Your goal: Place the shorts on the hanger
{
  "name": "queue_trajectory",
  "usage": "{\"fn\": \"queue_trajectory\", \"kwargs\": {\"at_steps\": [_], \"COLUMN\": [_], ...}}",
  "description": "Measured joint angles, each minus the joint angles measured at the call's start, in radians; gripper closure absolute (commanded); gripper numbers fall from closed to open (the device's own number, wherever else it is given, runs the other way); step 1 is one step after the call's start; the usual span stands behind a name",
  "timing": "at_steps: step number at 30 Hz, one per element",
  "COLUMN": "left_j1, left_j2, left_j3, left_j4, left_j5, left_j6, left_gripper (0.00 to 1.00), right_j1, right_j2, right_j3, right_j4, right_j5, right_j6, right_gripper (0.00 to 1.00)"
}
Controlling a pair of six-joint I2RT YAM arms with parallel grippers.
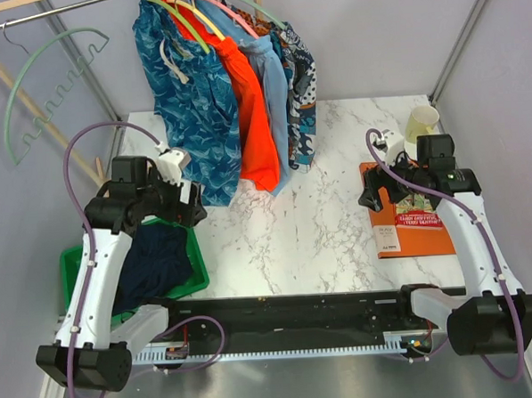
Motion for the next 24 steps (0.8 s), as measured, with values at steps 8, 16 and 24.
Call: {"fn": "queue_trajectory", "kwargs": {"at_steps": [8,16,24], "left_j1": [0.002,0.075,0.086], "left_j2": [0.142,0.29,0.341], "left_j3": [0.13,0.214,0.138], "left_j4": [-0.111,-0.294,-0.346], "left_j5": [-0.058,-0.073,-0.195], "left_j6": [0.1,0.402,0.726], "left_gripper": [0.01,0.01,0.0], "right_j1": [0.0,0.0,0.001], "right_j2": [-0.018,-0.046,-0.046], "right_j3": [-0.034,-0.07,-0.073], "right_j4": [-0.001,0.021,0.06], "right_j5": [-0.024,-0.053,-0.084], "right_j6": [0.011,0.07,0.132], "right_gripper": [0.02,0.02,0.02]}}
